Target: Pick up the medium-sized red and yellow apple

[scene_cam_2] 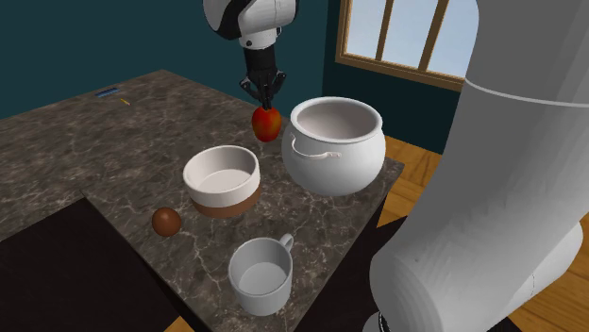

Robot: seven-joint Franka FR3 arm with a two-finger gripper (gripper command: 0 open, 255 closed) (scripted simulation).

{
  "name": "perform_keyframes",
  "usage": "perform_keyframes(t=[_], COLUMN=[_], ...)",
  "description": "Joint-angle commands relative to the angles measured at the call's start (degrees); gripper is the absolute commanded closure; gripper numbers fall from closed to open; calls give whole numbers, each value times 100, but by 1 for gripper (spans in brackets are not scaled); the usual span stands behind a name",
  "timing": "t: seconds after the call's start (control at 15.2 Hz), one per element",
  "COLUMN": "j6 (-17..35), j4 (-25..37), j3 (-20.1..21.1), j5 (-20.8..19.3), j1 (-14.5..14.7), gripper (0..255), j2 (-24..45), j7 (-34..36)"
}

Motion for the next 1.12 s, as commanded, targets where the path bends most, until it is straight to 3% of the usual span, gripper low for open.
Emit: perform_keyframes(t=[0.0, 0.2, 1.06], j6=[0, 3, -933], j4=[0, 11, 692], j3=[0, 1, 12], j5=[0, -1, 57], j1=[0, 3, 4], gripper=[255, 255, 255], j2=[0, 15, -244], j7=[0, 5, -80])
